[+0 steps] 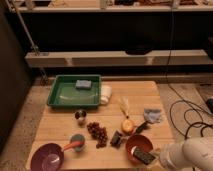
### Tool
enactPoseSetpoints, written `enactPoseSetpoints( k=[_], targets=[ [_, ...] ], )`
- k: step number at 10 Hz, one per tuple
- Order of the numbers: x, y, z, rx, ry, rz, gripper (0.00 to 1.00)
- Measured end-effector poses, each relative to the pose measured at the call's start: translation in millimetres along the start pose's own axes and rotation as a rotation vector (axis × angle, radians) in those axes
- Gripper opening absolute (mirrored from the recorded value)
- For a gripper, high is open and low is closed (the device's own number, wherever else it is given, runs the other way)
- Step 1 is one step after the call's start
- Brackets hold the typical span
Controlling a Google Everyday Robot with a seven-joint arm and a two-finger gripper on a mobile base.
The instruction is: Wipe red bowl with eraser
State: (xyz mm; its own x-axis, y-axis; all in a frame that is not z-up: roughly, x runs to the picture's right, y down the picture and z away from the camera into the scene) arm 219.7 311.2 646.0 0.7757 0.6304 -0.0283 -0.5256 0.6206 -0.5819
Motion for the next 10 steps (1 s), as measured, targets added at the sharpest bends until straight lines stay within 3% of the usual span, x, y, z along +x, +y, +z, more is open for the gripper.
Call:
enactPoseSetpoints(
  k=[4, 7, 10],
  targets=[
    [-8, -35, 10, 0.044, 0.016, 0.031, 0.0],
    [-26, -35, 25, 0.026, 0.01, 0.027, 0.0],
    [-40, -29, 21, 0.034, -0.008, 0.003, 0.0]
  ],
)
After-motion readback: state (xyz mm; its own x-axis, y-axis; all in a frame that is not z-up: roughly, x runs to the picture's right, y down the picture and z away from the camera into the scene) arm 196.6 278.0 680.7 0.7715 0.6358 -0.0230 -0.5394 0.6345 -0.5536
